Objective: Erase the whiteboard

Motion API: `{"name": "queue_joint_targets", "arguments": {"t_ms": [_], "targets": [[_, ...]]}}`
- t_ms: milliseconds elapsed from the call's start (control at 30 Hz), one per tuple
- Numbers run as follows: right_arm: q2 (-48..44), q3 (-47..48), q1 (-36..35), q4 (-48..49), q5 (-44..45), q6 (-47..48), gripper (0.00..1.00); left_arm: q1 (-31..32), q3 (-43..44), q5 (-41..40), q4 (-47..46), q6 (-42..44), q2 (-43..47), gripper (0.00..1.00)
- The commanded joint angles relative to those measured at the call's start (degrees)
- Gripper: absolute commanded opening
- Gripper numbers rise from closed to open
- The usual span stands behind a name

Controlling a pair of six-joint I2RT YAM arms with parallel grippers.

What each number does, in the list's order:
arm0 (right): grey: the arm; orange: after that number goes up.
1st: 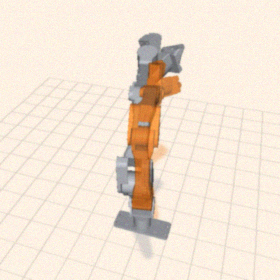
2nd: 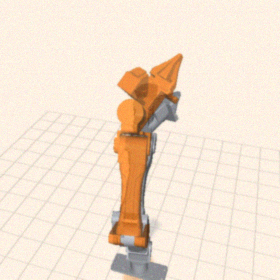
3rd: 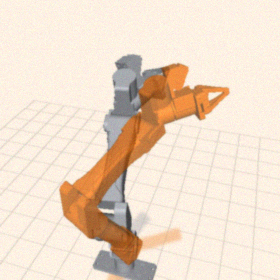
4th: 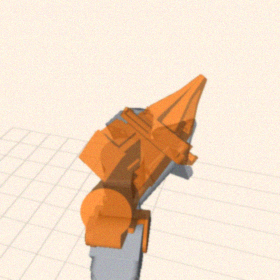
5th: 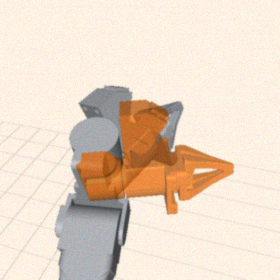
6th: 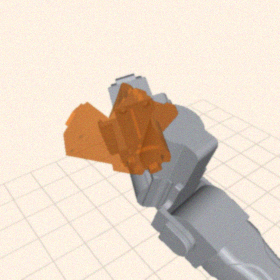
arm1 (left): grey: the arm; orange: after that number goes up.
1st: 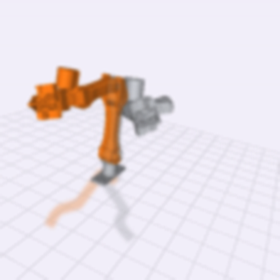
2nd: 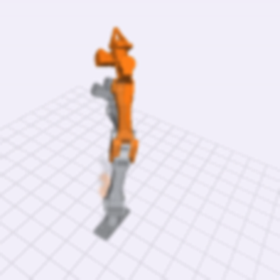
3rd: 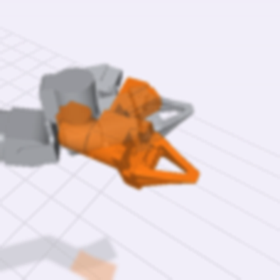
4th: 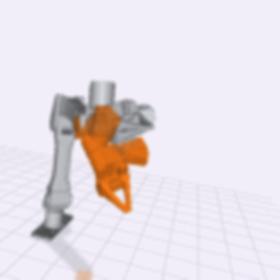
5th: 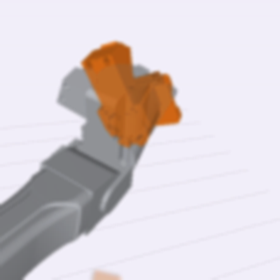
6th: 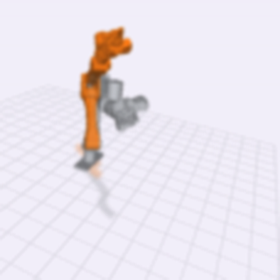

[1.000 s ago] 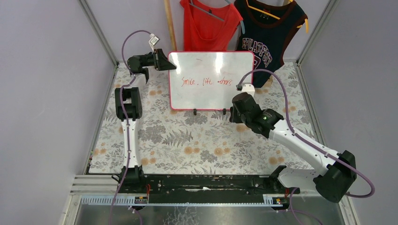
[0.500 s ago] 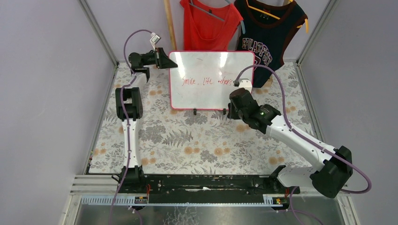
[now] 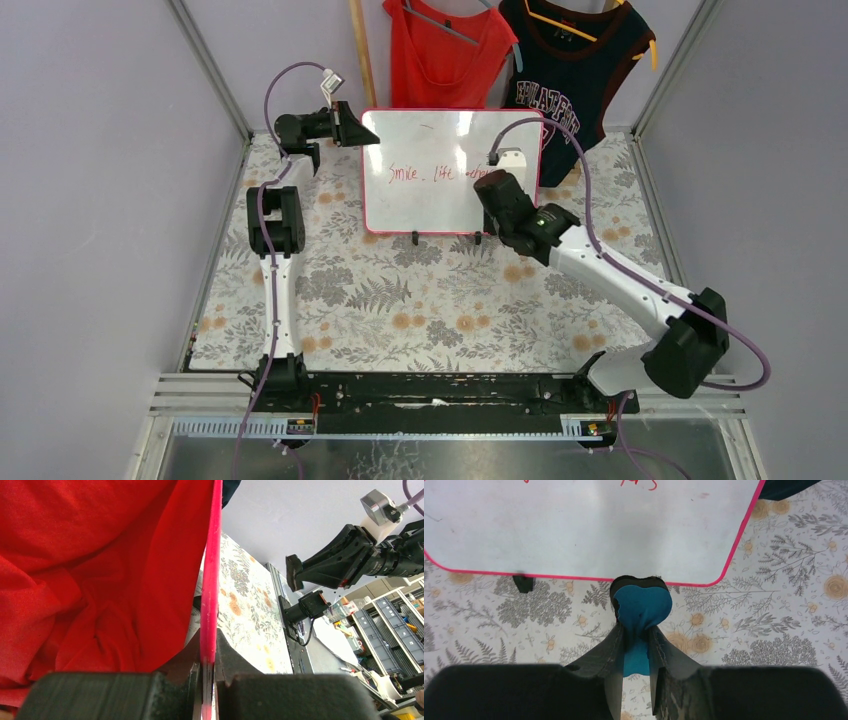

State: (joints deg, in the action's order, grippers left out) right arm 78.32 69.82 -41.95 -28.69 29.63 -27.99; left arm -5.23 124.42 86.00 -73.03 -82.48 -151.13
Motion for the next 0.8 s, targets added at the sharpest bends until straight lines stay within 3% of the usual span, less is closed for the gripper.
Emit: {"name": "queue_joint_targets", "arguments": {"t_ms": [0, 400, 533, 767], "targets": [[3.59, 4.02, 0.56, 4.09, 3.54, 3.91, 0.00, 0.23, 1.61, 2.28, -6.35, -4.56, 0.60, 0.01], [8.61, 3.54, 9.60, 19.93, -0.17, 8.49, 0.00, -0.02, 0.96, 2.54, -10.10, -7.25, 0.34, 0.00], [9.87, 3.69, 13.50, 20.83, -1.88, 9.66, 0.00, 0.07, 0.22, 2.16, -10.69, -7.46, 0.06, 0.00], [13.87, 5.82, 14.26, 20.53, -3.93, 11.33, 0.00, -0.17, 0.52, 2.37, -10.58, -7.43, 0.04, 0.00]]}}
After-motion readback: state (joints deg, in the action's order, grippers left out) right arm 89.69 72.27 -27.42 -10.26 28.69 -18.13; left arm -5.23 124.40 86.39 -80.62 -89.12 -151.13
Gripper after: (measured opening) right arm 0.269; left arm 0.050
